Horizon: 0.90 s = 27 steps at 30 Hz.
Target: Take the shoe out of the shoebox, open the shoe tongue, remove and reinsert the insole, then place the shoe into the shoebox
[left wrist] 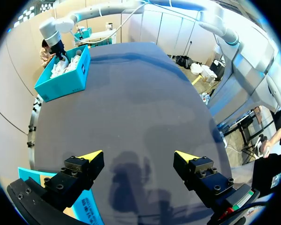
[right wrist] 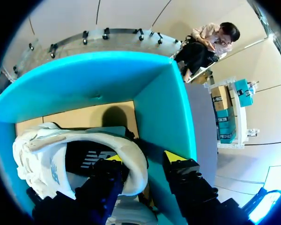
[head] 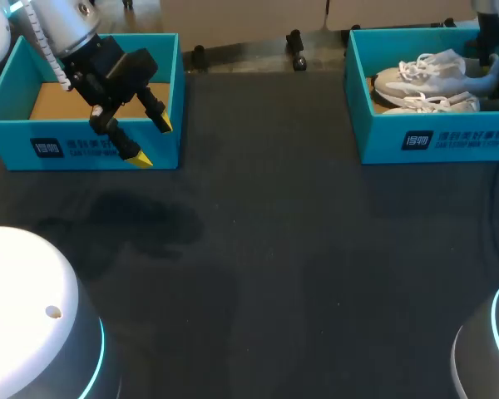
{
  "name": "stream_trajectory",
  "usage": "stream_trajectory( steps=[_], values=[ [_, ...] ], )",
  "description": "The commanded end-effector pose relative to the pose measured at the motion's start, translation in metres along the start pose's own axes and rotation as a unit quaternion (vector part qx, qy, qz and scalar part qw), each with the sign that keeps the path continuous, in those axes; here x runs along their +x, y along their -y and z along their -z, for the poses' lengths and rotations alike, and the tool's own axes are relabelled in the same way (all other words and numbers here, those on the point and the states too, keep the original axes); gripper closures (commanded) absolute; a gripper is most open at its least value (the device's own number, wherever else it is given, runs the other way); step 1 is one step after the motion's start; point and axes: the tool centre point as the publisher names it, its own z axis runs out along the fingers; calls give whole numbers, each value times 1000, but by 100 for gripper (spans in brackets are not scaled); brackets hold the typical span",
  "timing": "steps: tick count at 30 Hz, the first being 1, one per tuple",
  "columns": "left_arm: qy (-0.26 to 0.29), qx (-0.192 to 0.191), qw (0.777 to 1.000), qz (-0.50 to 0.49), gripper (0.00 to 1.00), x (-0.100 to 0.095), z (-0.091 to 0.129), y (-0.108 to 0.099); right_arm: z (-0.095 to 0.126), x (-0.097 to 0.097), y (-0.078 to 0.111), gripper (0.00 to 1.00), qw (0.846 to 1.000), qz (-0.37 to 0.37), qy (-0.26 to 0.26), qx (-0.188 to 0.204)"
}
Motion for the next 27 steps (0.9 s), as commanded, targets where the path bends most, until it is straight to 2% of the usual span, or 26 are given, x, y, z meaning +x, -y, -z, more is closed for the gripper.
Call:
stream_trajectory(
  steps=[1,8,12,13,15,16,17,20,27],
  values=[
    [0,-1,1000,0,0,0,0,0,18,-2,7,56,1000,-3,3,-12],
    [0,-1,1000,0,0,0,0,0,39,-3,9,55,1000,-6,2,-26],
    [0,-1,1000,0,0,0,0,0,42,-3,10,56,1000,-5,3,-29],
    [0,-1,1000,0,0,0,0,0,40,-2,11,63,1000,-3,2,-29],
    [0,-1,1000,0,0,0,0,0,34,0,11,65,1000,-2,1,-30],
    [0,-1,1000,0,0,0,0,0,30,2,11,87,1000,-1,3,-29],
    [0,-1,1000,0,0,0,0,0,27,3,10,100,1000,-1,3,-29],
    [0,-1,1000,0,0,0,0,0,19,10,9,100,1000,6,6,-26],
    [0,-1,1000,0,0,0,0,0,17,15,8,100,1000,7,-4,-25]
  ],
)
